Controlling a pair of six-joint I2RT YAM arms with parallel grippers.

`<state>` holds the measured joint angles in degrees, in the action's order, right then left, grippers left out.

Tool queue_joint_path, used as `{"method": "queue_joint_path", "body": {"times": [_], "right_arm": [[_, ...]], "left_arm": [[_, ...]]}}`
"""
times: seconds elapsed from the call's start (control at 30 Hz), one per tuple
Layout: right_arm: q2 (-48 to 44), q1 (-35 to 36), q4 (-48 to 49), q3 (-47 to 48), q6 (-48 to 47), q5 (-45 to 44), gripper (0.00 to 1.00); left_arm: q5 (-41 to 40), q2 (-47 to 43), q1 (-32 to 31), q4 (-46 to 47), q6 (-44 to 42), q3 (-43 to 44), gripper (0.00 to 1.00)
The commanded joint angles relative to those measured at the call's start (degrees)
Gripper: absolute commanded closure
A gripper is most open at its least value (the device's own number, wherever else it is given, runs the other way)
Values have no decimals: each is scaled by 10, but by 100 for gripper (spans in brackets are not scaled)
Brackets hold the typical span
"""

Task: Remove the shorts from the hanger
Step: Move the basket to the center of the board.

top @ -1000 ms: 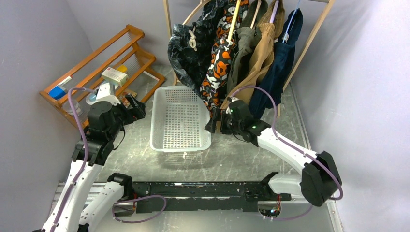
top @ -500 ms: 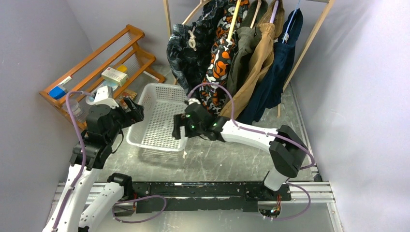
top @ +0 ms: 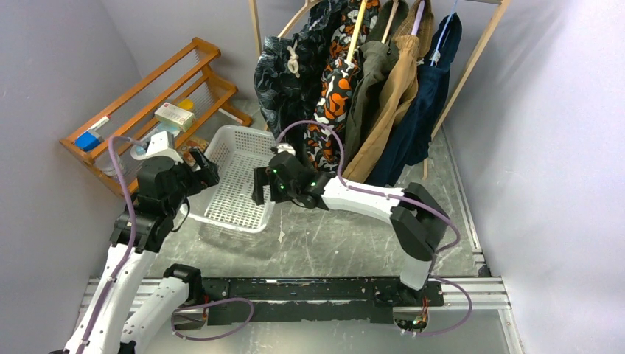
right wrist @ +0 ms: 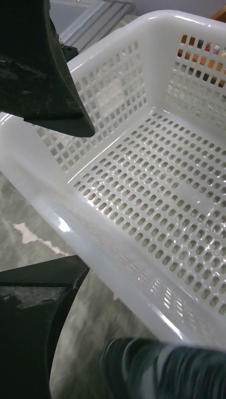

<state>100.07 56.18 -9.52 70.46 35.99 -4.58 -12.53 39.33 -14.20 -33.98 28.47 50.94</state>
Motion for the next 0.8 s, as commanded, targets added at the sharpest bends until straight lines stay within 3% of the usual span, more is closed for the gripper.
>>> {"method": "queue_joint_path", "body": {"times": [0.0,0.2,0.43,0.77], "right_arm": [[60,1,32,49,29,26,1],[95,4,34,82,50,29,2],[117,13,87,90,37,119,3],[123,21,92,99,35,120,3]], "left_arm": [[-32,6,-3,-32,13,9,1],[-31,1,-3,-33,7,1,1],[-15,48,-3,-42,25,15,1],[20,98,-3,-43,42,38,1]]}}
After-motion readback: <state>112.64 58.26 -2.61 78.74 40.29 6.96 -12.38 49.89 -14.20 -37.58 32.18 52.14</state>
